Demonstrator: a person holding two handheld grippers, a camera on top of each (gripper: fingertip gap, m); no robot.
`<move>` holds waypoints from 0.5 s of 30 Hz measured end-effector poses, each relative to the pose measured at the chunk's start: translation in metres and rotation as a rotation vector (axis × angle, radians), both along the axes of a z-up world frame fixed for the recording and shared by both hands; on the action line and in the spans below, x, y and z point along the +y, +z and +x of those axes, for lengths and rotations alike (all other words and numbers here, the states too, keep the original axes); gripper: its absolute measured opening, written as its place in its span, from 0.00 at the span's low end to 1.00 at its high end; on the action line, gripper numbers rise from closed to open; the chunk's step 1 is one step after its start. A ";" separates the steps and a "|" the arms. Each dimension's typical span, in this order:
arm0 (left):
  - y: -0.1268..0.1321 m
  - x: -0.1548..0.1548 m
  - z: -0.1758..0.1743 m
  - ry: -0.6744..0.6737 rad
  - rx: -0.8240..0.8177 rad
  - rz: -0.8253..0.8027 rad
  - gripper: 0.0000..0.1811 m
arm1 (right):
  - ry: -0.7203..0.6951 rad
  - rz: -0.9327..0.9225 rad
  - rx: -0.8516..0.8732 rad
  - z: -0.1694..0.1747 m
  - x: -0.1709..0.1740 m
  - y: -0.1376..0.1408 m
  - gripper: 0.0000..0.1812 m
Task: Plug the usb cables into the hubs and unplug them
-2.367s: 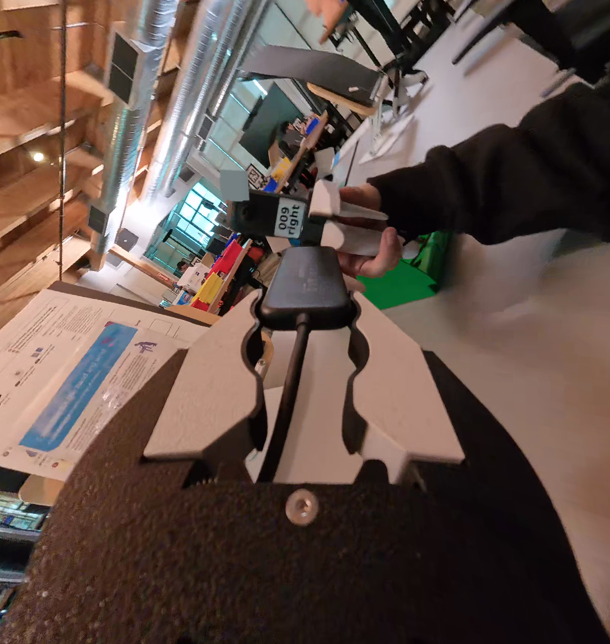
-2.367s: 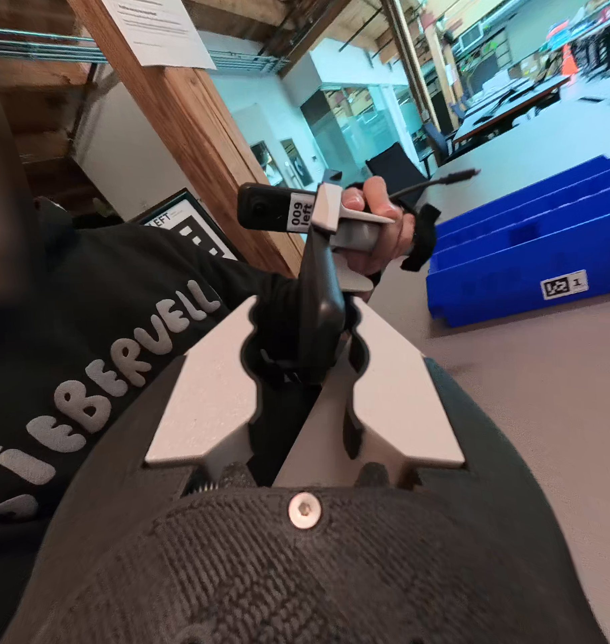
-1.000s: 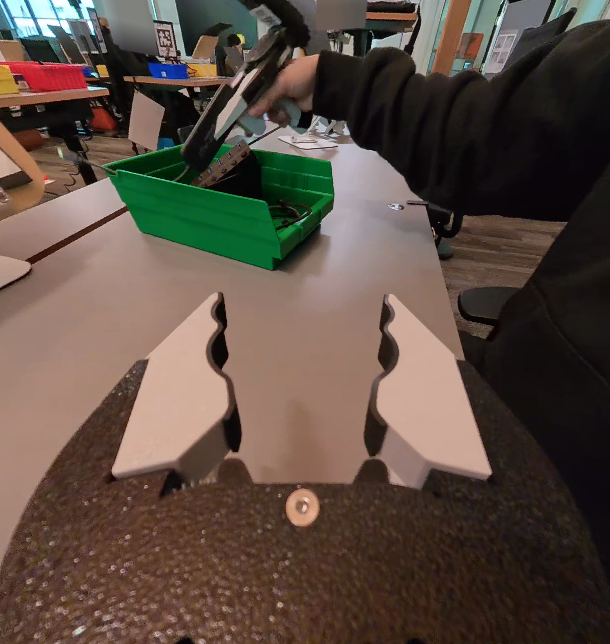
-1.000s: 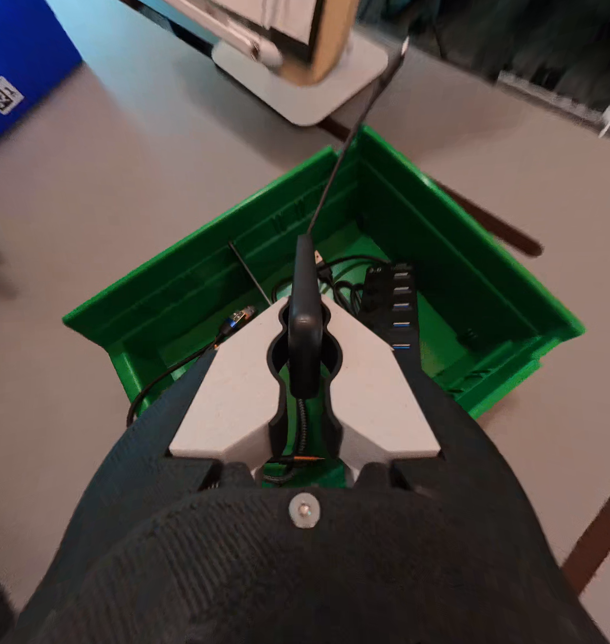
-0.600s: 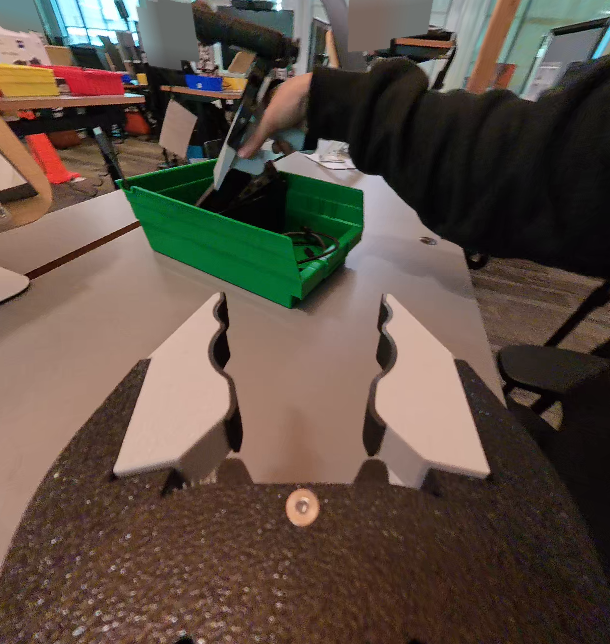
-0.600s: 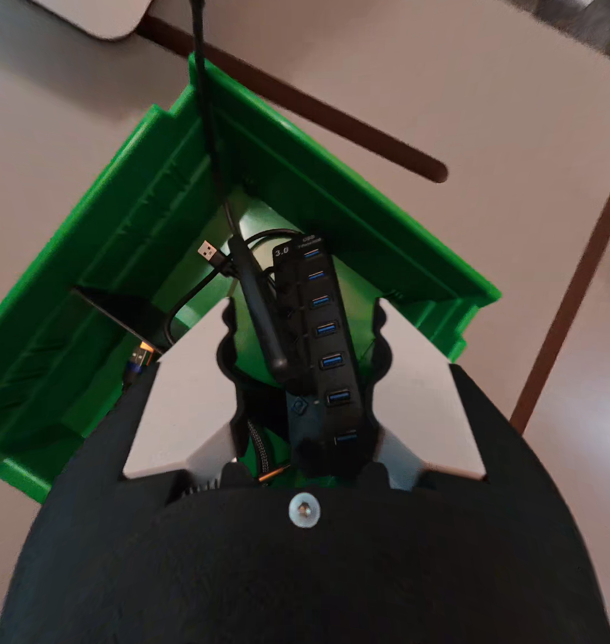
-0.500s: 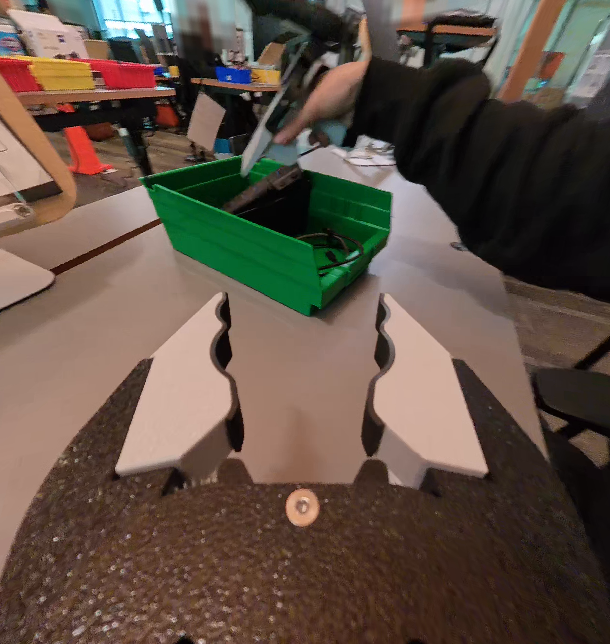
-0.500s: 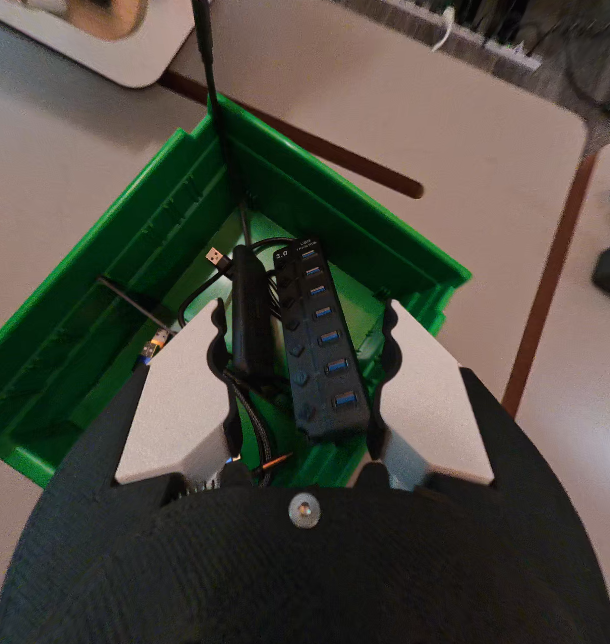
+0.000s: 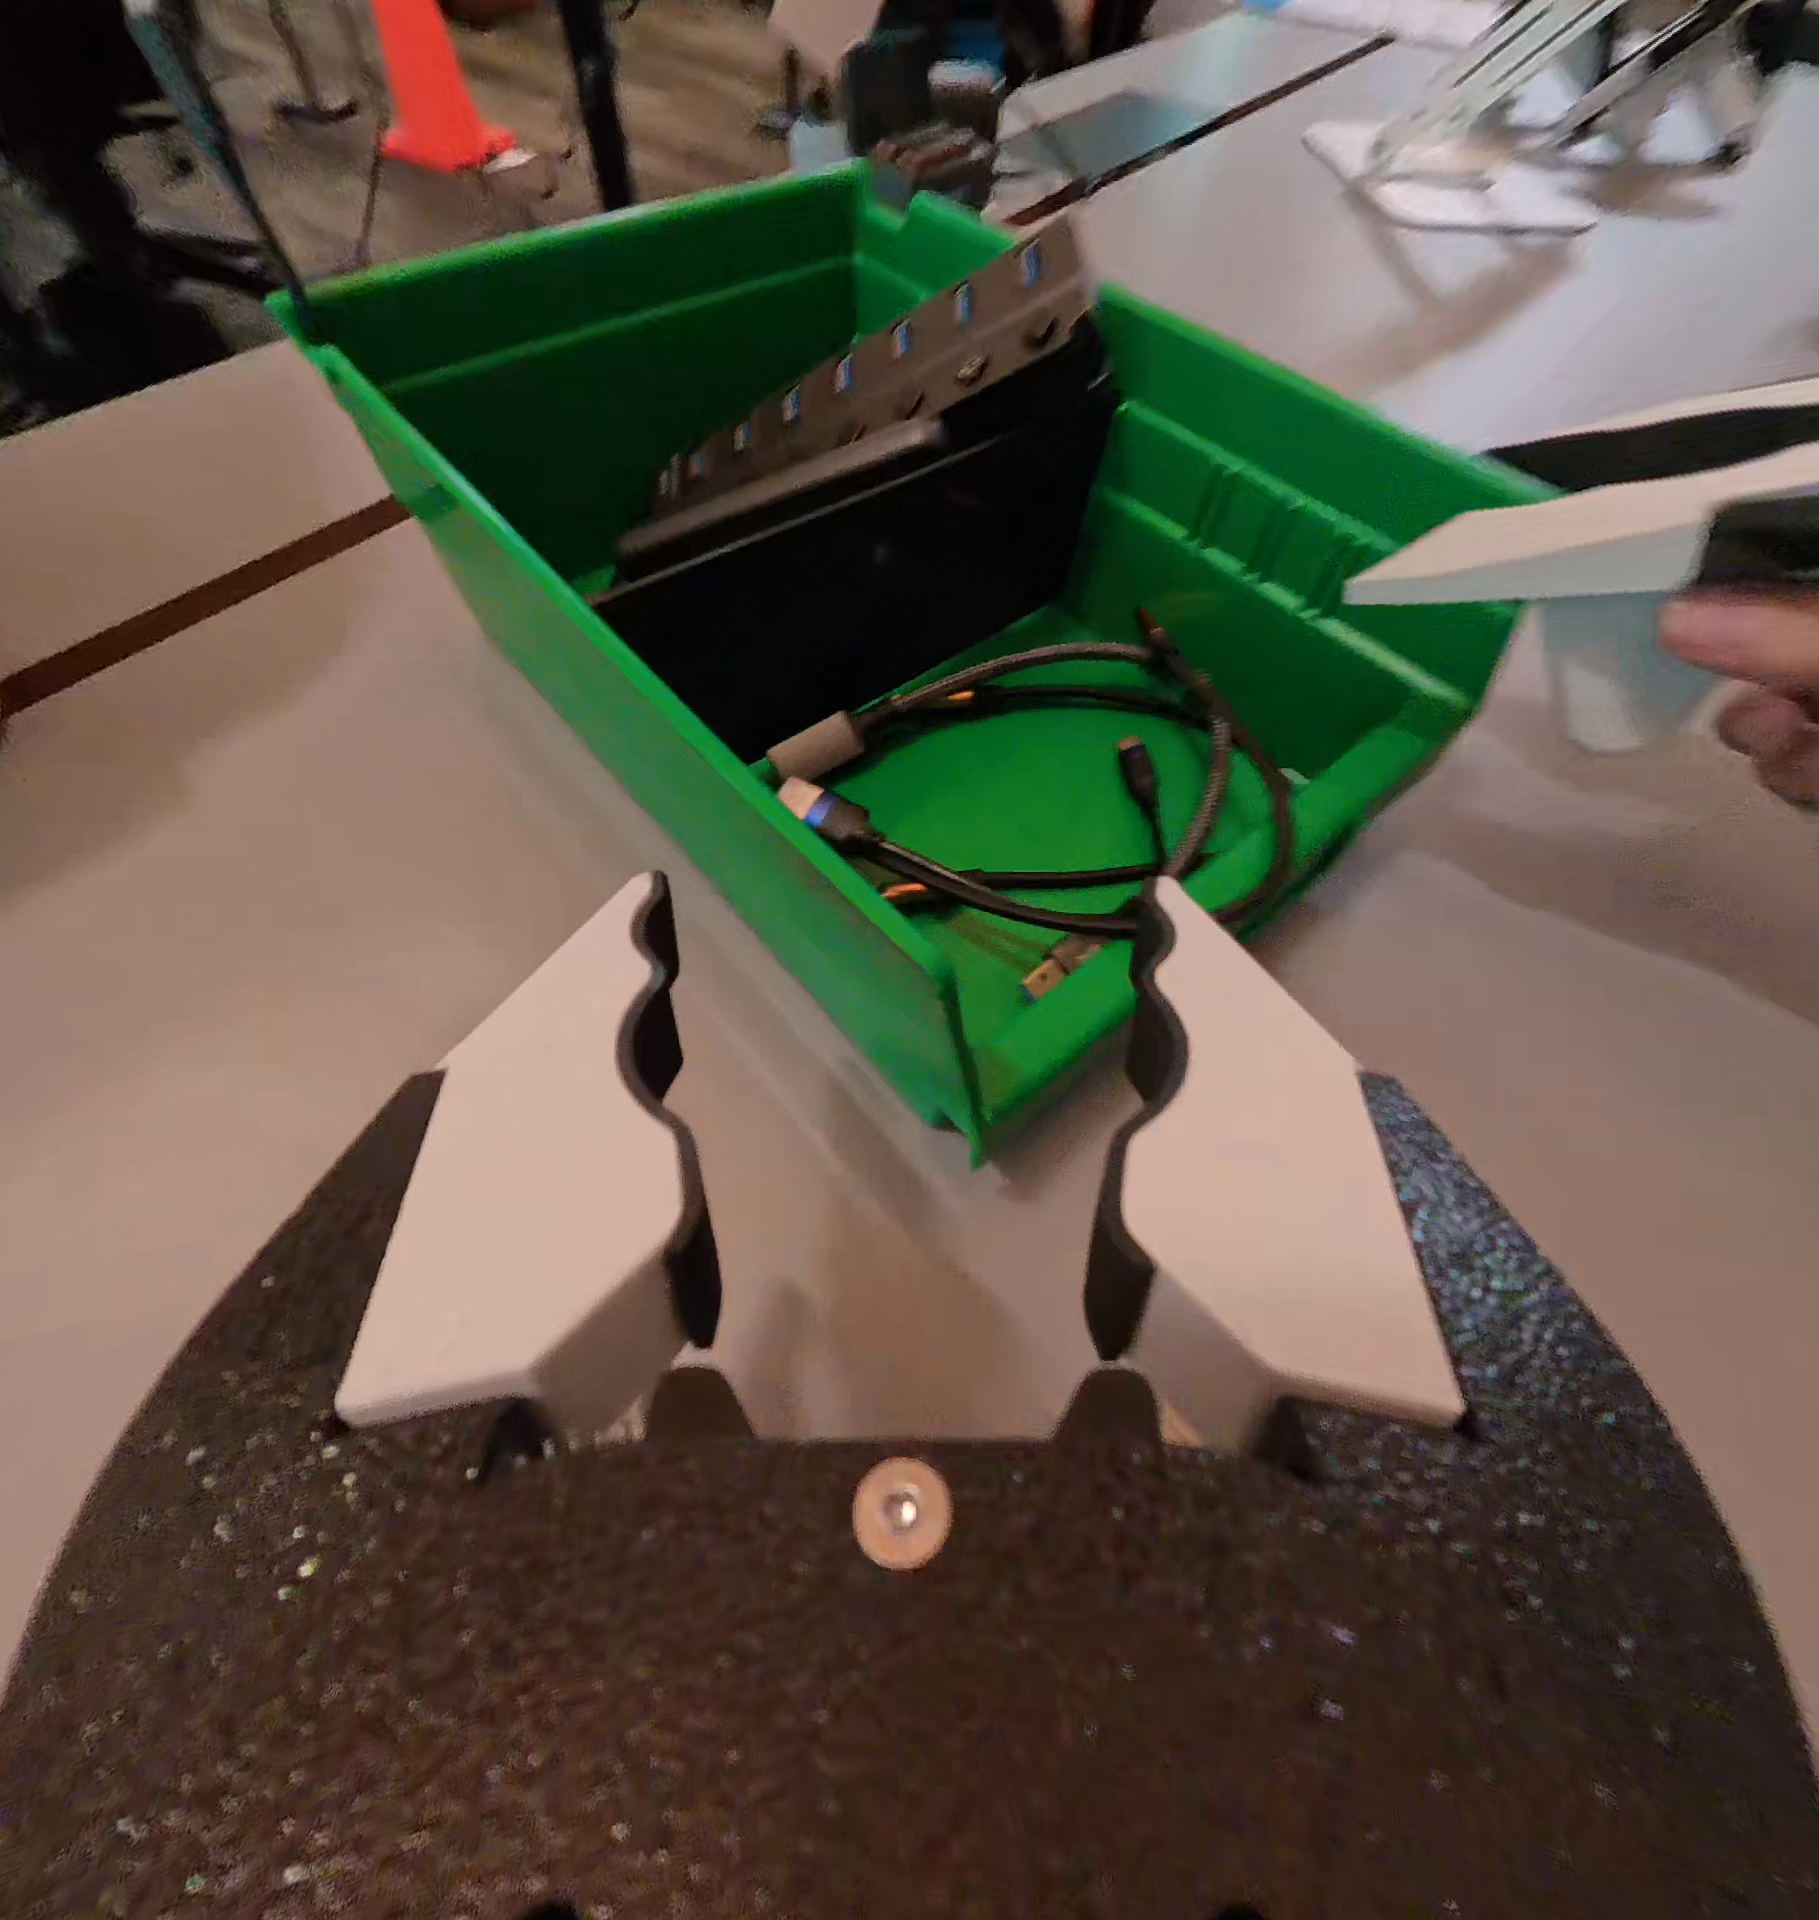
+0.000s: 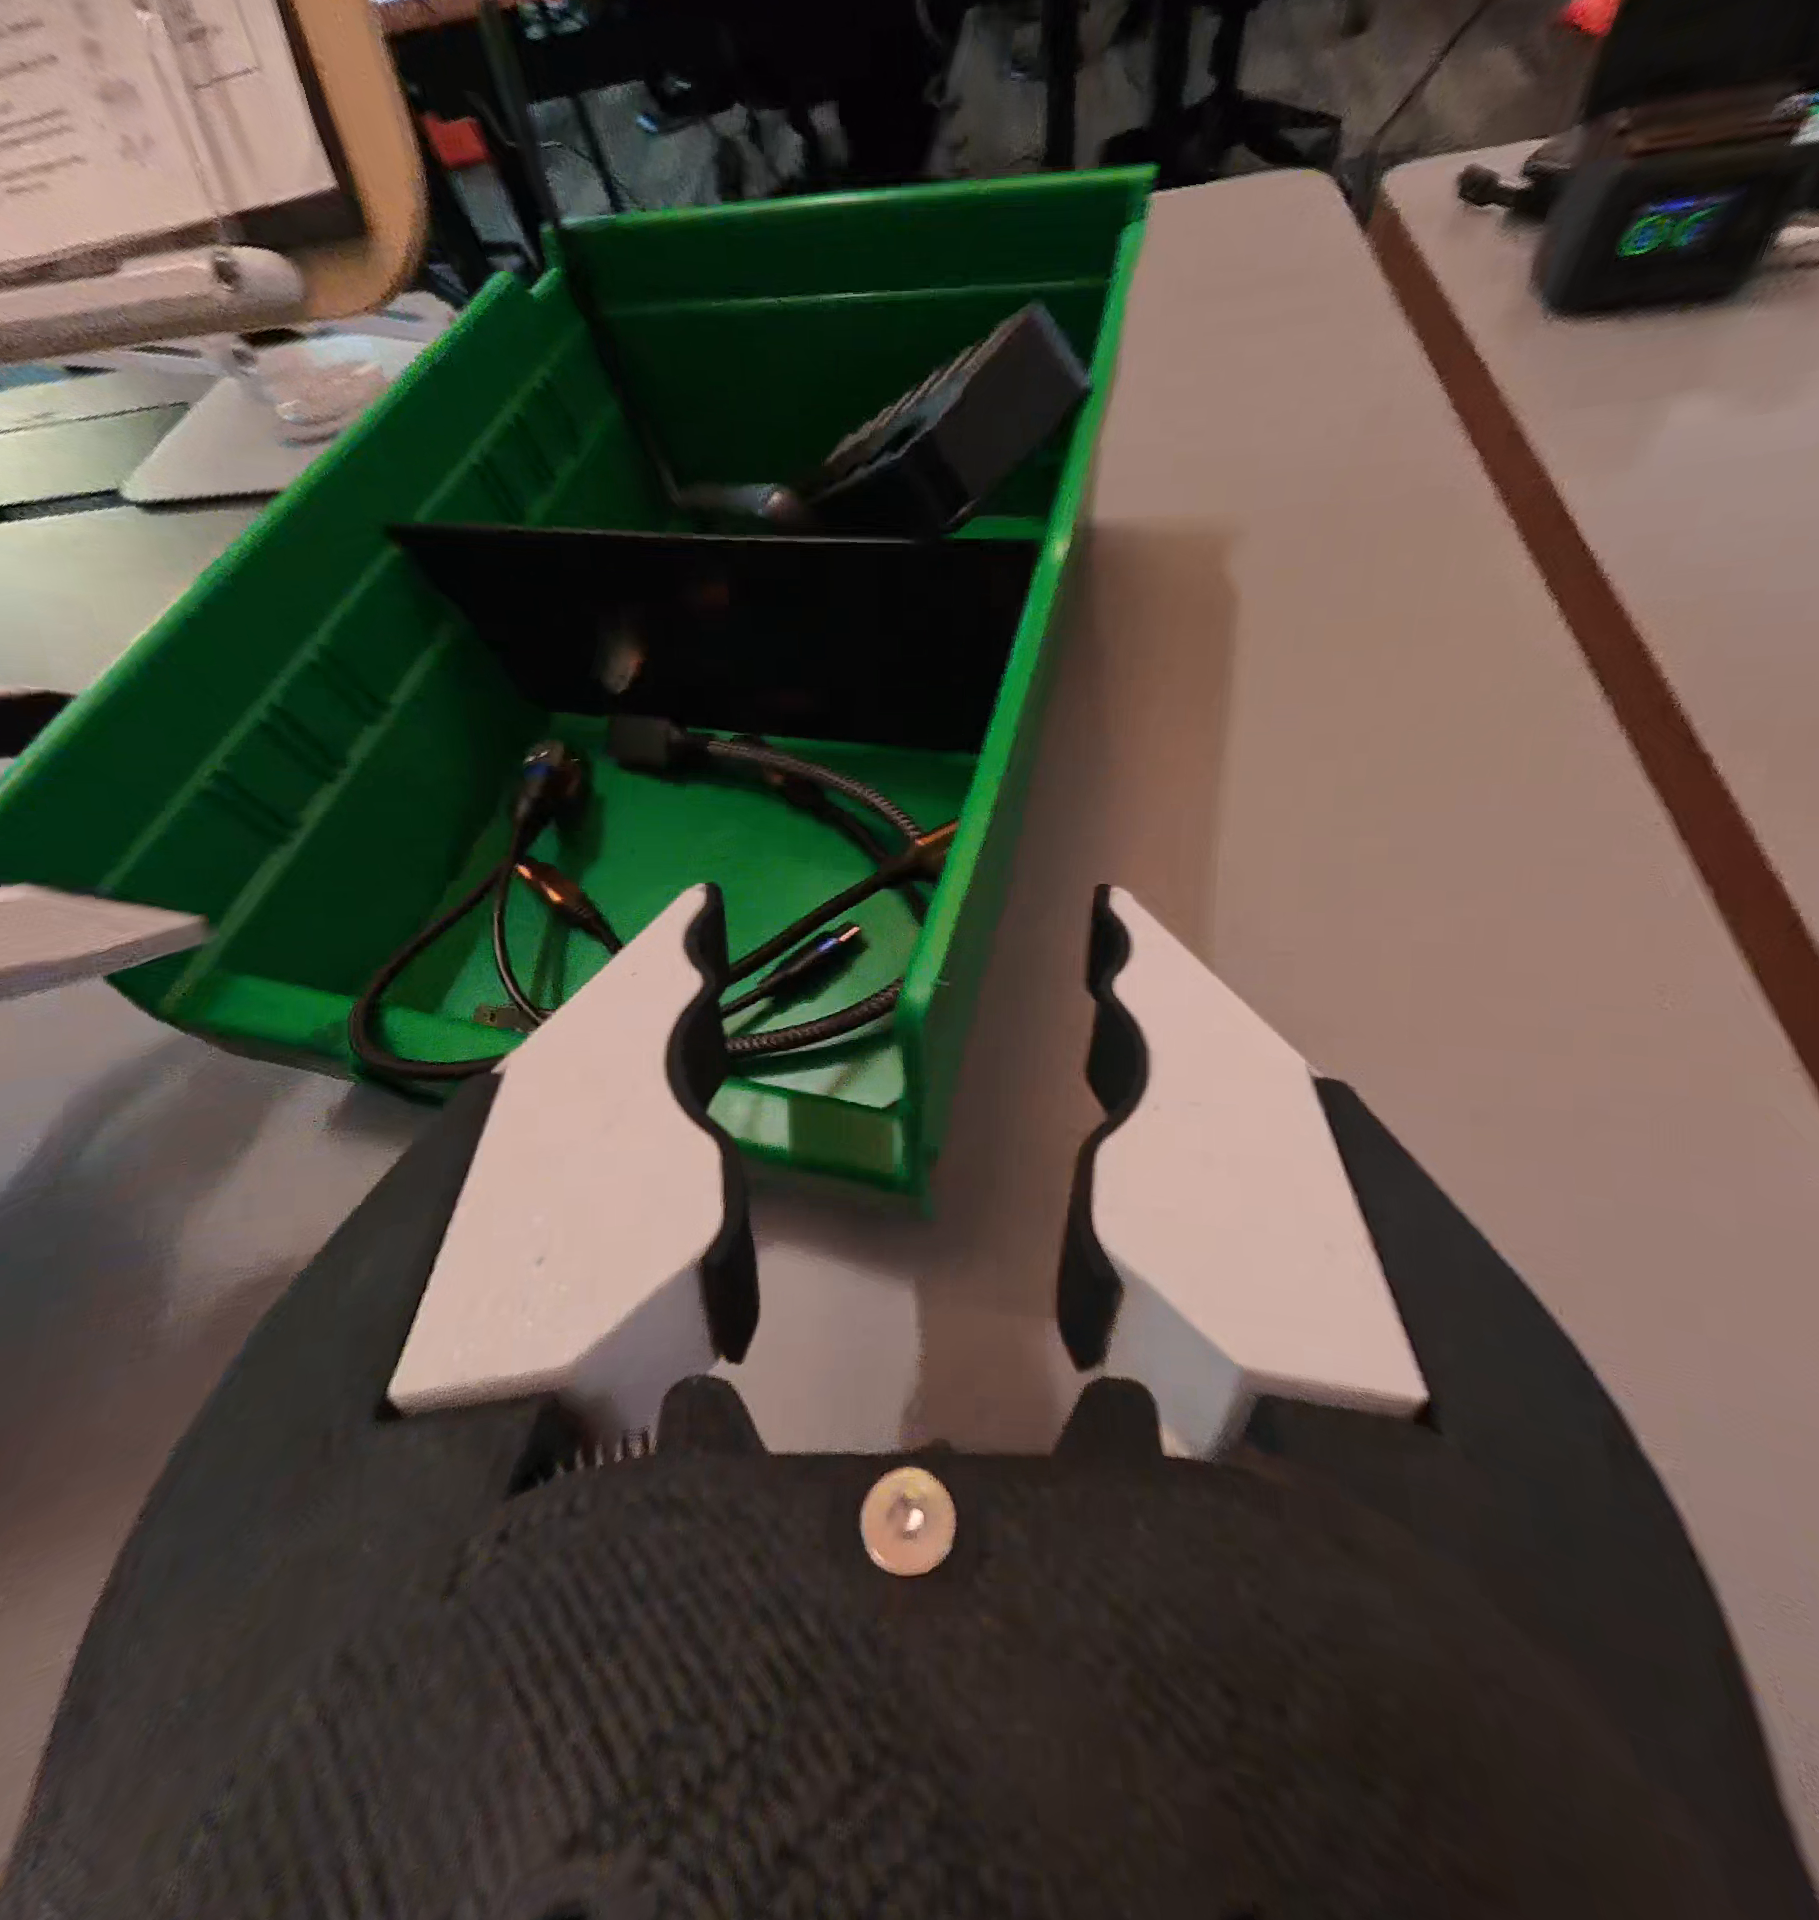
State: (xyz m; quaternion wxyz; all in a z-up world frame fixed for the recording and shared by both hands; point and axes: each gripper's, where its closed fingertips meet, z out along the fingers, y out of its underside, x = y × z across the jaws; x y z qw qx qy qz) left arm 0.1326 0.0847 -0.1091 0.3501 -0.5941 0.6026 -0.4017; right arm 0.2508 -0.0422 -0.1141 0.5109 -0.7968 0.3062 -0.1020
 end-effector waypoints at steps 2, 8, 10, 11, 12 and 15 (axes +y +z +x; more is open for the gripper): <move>-0.011 0.011 0.008 0.080 0.022 0.054 0.32 | -0.023 0.002 -0.039 0.003 0.006 -0.006 0.15; -0.011 0.035 -0.019 0.175 -0.070 0.142 0.07 | -0.096 -0.084 -0.205 -0.027 0.021 -0.007 0.04; -0.011 0.049 -0.044 0.212 -0.079 0.182 0.06 | -0.022 -0.133 -0.250 -0.055 0.034 -0.008 0.05; -0.011 0.055 -0.059 0.227 -0.082 0.180 0.06 | 0.022 -0.134 -0.254 -0.071 0.042 -0.008 0.06; -0.011 0.060 -0.076 0.243 -0.086 0.169 0.06 | 0.067 -0.121 -0.243 -0.088 0.050 -0.008 0.07; -0.011 0.076 -0.131 0.293 -0.095 0.122 0.06 | 0.201 -0.083 -0.226 -0.141 0.072 -0.008 0.10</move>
